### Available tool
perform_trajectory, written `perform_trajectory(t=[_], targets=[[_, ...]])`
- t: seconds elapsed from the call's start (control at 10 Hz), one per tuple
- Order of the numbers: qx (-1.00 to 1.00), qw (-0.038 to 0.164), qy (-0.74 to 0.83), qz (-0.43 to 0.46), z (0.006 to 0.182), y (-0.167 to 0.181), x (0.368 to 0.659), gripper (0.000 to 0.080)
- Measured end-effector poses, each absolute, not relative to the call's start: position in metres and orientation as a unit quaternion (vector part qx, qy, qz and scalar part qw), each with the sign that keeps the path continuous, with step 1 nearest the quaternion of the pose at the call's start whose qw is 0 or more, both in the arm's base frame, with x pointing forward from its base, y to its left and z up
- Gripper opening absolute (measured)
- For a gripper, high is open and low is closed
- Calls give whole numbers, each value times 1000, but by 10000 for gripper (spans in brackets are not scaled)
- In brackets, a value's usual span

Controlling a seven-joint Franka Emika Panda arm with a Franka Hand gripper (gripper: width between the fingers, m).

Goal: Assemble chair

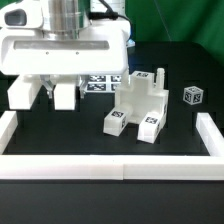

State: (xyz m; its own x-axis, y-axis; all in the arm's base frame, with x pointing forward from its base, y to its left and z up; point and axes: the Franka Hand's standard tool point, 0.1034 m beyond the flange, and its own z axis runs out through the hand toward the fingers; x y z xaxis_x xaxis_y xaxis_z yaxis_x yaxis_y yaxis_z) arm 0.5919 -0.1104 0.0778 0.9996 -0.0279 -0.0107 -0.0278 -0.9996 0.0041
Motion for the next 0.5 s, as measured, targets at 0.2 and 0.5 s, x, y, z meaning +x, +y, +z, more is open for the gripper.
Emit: perform_trajectory(t=[0.2,0.5], targets=[[1000,2,-14,-6,77,-110,592,288],[998,-7,-58,-12,93,-102,580,288]])
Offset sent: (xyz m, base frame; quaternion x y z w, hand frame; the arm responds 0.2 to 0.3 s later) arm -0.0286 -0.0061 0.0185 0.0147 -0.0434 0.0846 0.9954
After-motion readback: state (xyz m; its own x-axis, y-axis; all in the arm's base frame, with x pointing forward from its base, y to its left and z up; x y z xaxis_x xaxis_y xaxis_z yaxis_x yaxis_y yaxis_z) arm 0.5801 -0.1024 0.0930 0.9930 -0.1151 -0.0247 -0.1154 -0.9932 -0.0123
